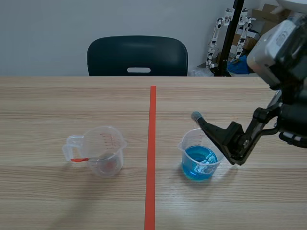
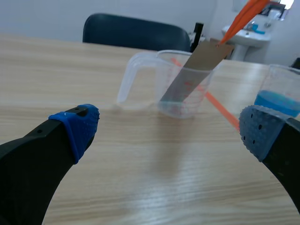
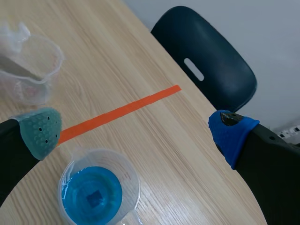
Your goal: Do the redox reaction experiment. lift the metal plate out of the left beaker
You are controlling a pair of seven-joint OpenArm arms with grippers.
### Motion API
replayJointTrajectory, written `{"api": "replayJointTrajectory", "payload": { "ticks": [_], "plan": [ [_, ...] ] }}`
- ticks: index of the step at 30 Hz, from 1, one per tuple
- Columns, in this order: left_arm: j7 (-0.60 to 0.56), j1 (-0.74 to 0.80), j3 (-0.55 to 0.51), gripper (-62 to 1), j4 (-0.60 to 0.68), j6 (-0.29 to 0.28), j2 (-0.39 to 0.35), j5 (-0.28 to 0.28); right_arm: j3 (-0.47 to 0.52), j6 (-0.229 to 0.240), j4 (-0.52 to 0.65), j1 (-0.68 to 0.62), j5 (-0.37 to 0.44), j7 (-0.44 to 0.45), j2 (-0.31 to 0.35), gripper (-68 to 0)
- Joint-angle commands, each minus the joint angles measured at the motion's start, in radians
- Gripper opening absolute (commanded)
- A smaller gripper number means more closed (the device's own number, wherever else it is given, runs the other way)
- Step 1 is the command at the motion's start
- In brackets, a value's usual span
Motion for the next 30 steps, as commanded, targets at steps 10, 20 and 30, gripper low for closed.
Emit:
{"api": "replayJointTrajectory", "payload": {
  "ticks": [10, 20, 30],
  "plan": [
    [-0.081, -0.084, 0.008, 1.4, -0.105, 0.062, -0.004, 0.057, -0.236, 0.027, -0.083, 0.205, -0.161, 0.144, 0.01, 0.4],
    [-0.081, -0.133, 0.007, 1.4, -0.17, 0.061, -0.029, 0.057, -0.444, 0.038, -0.215, 0.406, -0.226, 0.194, -0.044, 0.4],
    [-0.081, -0.165, 0.007, 1.4, -0.172, 0.058, -0.037, 0.057, -0.628, 0.048, -0.394, 0.563, -0.314, 0.306, -0.164, 0.4]
  ]
}}
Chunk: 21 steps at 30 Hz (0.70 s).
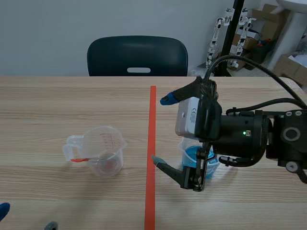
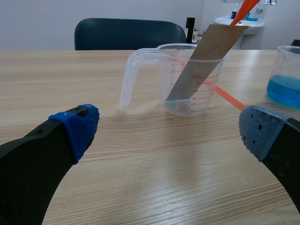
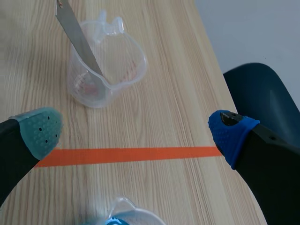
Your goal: Do the redox reaction experiment. lift the metal plate out of the left beaker
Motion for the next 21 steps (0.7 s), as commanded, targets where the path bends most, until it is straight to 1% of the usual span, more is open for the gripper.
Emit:
{"api": "replayJointTrajectory", "payload": {
  "ticks": [1, 3, 8, 13, 15, 17, 21],
  "plan": [
    [-0.046, 0.003, -0.005, 1.4, 0.011, -0.003, -0.01, -0.006, -0.013, -0.008, -0.003, 0.034, -0.004, 0.028, -0.016, 0.4],
    [-0.046, 0.003, -0.005, 1.4, 0.011, -0.003, -0.01, -0.006, -0.046, -0.007, -0.032, 0.058, -0.017, 0.042, -0.042, 0.4],
    [-0.046, 0.003, -0.005, 1.4, 0.024, -0.003, -0.01, -0.007, -0.116, -0.007, -0.101, 0.11, -0.018, 0.071, -0.099, 0.4],
    [-0.046, 0.003, -0.005, 1.4, 0.051, -0.003, -0.009, -0.007, -0.169, -0.008, -0.143, 0.156, -0.018, 0.083, -0.144, 0.0],
    [-0.046, 0.003, -0.005, 1.4, 0.061, -0.002, -0.01, -0.007, -0.185, -0.008, -0.154, 0.171, -0.018, 0.086, -0.163, -5.7],
    [-0.046, 0.003, -0.005, 1.4, 0.068, -0.002, -0.01, -0.007, -0.2, -0.008, -0.163, 0.183, -0.018, 0.086, -0.18, -10.0],
    [-0.046, 0.003, -0.005, 1.4, 0.082, -0.002, -0.01, -0.007, -0.229, -0.008, -0.174, 0.2, -0.027, 0.089, -0.204, -10.6]
  ]
}}
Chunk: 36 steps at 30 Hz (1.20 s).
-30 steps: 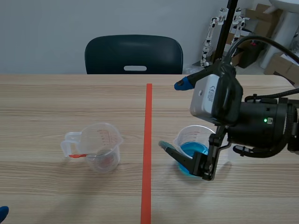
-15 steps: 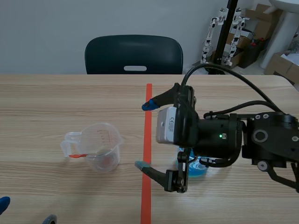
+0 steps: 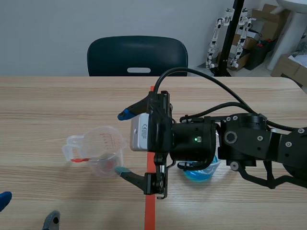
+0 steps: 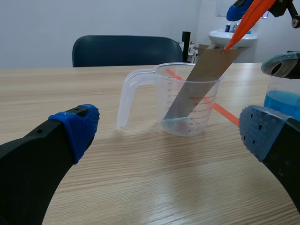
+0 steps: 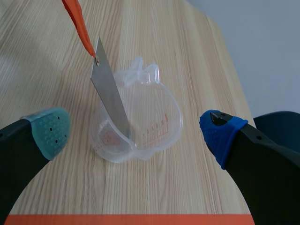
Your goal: Do the redox reaction experiment. lift the metal plate out of the left beaker
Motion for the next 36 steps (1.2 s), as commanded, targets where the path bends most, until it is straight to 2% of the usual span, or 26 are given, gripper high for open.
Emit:
{"api": "replayJointTrajectory", "payload": {
  "ticks": [1, 4, 10, 27, 36],
  "plan": [
    [-0.046, 0.005, -0.005, 1.4, 0.021, -0.002, -0.01, -0.007, -0.005, -0.008, 0.004, 0.018, -0.013, 0.019, -0.008, -11.8],
    [-0.046, 0.005, -0.005, 1.4, 0.027, -0.002, -0.01, -0.007, -0.021, -0.008, 0.003, 0.018, -0.051, 0.024, -0.021, -16.2],
    [-0.046, 0.005, -0.005, 1.4, 0.026, -0.002, -0.012, -0.006, -0.058, -0.008, 0.003, 0.018, -0.053, -0.018, -0.047, -23.9],
    [-0.046, 0.005, -0.005, 1.4, 0.026, -0.002, -0.012, -0.006, -0.063, -0.015, 0.003, 0.042, -0.056, -0.03, -0.083, -45.0],
    [-0.046, 0.005, -0.005, 1.4, 0.026, -0.002, -0.012, -0.006, -0.063, -0.015, 0.003, 0.045, -0.056, -0.048, -0.106, -64.4]
  ]
}}
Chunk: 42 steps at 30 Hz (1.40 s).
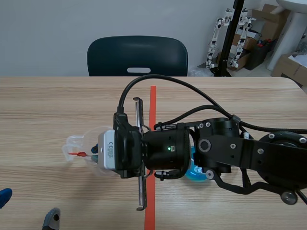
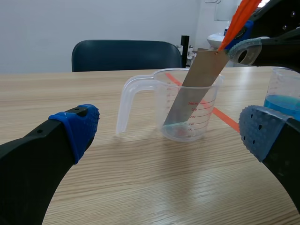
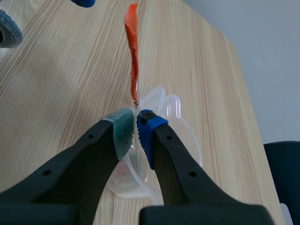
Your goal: Do the redox reaction experiment. lift the metal plate out of the left beaker
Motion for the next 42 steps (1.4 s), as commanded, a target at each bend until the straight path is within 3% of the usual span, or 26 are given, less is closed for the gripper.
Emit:
{"api": "replayJointTrajectory", "payload": {
  "ticks": [1, 7, 18, 25, 38, 42],
  "plan": [
    [-0.046, 0.005, -0.005, 1.4, 0.012, -0.002, -0.012, -0.006, 0.006, -0.004, 0.005, 0.023, 0.01, 0.004, -0.012, -65.5],
    [-0.046, 0.005, -0.005, 1.4, 0.012, -0.002, -0.012, -0.006, 0.007, -0.004, 0.005, 0.024, 0.041, 0.005, -0.016, -66.9],
    [-0.046, 0.005, -0.005, 1.4, 0.012, -0.002, -0.012, -0.006, 0.008, 0.014, 0.005, 0.09, 0.35, -0.067, -0.016, -66.9],
    [-0.046, 0.005, -0.005, 1.4, 0.012, -0.002, -0.012, -0.006, 0.008, 0.108, 0.006, 0.117, 0.544, -0.126, -0.017, -66.9],
    [-0.046, 0.005, -0.005, 1.4, 0.011, -0.002, -0.012, -0.006, 0.009, 0.276, 0.006, 0.251, 0.895, -0.335, -0.022, -66.9],
    [-0.046, 0.005, -0.005, 1.4, 0.011, -0.002, -0.012, -0.006, 0.01, 0.3, 0.008, 0.291, 0.965, -0.399, -0.022, -66.9]
  ]
}}
